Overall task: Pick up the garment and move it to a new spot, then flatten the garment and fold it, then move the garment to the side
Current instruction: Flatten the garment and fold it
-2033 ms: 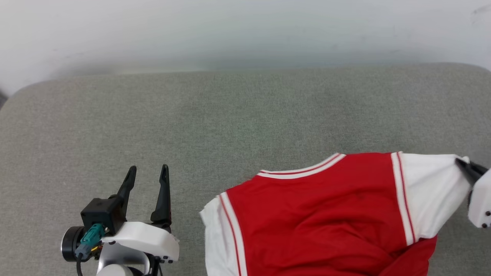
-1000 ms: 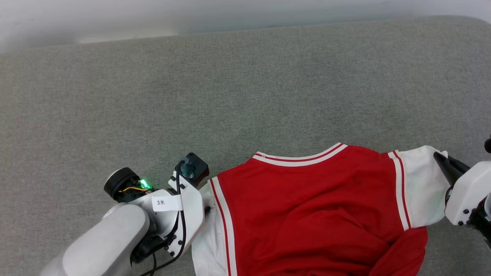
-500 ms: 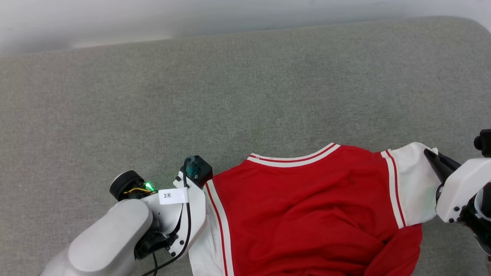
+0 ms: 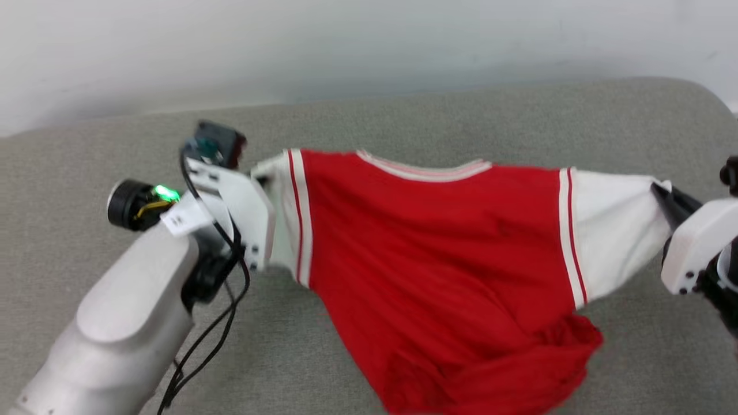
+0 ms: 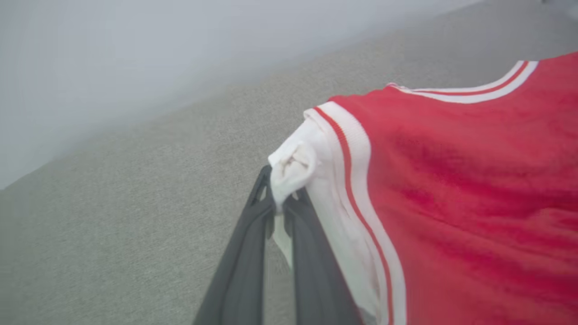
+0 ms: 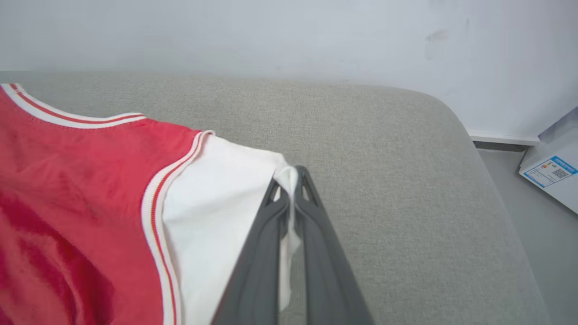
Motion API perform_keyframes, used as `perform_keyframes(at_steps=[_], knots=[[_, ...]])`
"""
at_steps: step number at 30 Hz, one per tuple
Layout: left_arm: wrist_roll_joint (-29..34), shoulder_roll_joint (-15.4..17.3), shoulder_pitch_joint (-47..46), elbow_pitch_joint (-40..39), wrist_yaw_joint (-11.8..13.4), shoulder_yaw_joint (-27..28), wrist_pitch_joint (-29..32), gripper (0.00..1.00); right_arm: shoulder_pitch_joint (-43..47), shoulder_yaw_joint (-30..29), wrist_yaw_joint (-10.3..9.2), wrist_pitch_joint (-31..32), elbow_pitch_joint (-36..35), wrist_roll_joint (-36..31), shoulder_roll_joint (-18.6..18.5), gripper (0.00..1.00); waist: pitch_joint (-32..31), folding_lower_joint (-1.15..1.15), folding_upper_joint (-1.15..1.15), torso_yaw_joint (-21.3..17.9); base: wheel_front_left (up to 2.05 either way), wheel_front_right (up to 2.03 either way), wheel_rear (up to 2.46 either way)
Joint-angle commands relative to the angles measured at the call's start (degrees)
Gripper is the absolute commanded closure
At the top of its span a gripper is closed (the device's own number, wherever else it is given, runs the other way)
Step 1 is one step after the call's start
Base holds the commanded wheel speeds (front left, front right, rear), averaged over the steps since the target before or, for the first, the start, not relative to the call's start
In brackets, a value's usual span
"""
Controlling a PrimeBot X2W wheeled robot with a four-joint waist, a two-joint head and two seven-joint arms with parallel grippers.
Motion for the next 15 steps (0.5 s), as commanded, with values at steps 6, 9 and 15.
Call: perform_keyframes(at_steps=[6,9,15], knots=[[-1.77,-5.89,-9.17,8.11,1.50,4.62,-6.71,1.00,-10.32,2.32,-0.02,-1.66,5.80,0.45,-0.66,1.00,-1.38,0.00,0.00,1.07,0.00,0.00,0.00],[-1.77,-7.20,-14.52,12.03,1.42,6.33,-9.48,1.00,-16.50,3.44,-0.02,-2.97,8.76,0.32,-1.03,1.00,-0.43,0.00,0.00,0.98,0.00,0.00,0.00],[-0.53,-7.08,-26.98,19.05,0.93,9.15,-14.42,1.00,-31.04,4.34,-0.03,-6.31,14.62,-1.10,-1.65,1.00,4.64,0.00,0.00,0.70,0.00,0.00,0.00]])
